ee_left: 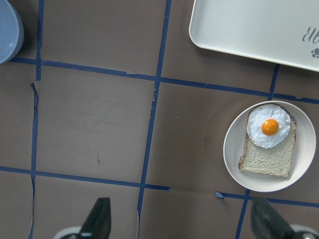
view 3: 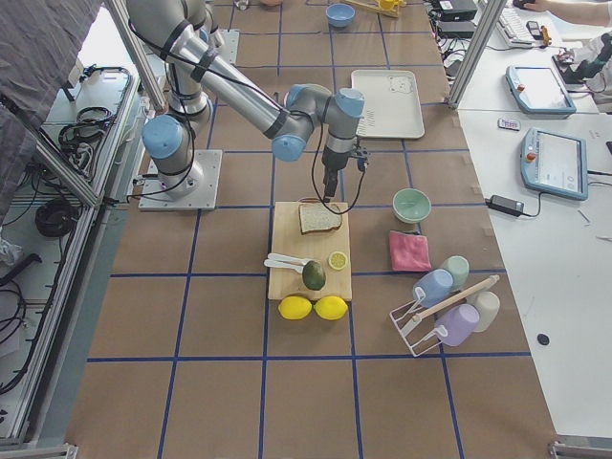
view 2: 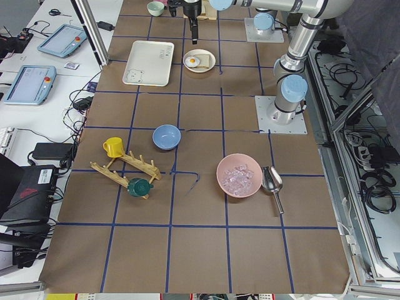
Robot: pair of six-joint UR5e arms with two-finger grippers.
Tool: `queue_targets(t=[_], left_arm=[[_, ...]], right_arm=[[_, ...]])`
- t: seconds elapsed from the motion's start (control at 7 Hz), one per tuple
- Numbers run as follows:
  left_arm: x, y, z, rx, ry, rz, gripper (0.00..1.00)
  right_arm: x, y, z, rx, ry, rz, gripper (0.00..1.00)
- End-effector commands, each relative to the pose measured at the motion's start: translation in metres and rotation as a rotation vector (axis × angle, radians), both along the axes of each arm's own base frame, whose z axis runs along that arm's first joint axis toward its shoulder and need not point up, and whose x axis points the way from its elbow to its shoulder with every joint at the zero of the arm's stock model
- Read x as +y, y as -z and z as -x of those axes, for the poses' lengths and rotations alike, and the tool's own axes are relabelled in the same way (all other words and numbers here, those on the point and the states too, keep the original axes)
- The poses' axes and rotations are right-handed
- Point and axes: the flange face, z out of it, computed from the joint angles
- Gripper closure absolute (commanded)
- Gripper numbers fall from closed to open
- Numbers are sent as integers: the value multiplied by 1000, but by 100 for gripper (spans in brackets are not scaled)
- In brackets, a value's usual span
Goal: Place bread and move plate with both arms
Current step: 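Move the right gripper down over the bread slice on the cutting board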
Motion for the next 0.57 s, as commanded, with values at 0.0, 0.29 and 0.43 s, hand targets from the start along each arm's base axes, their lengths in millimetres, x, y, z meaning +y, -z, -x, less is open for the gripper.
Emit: queue_targets(t=[0.0, 0.29, 0.43], left_arm=[[0, 1, 0, 0, 2, -1, 0], [0, 0, 0, 0, 2, 0, 0], [0, 1, 0, 0, 2, -1, 0]], right_arm=[[-1, 31, 13, -10, -13, -31, 0], [2, 35, 14, -9, -17, -44, 0], [3, 36, 19, -14, -7, -44, 2]])
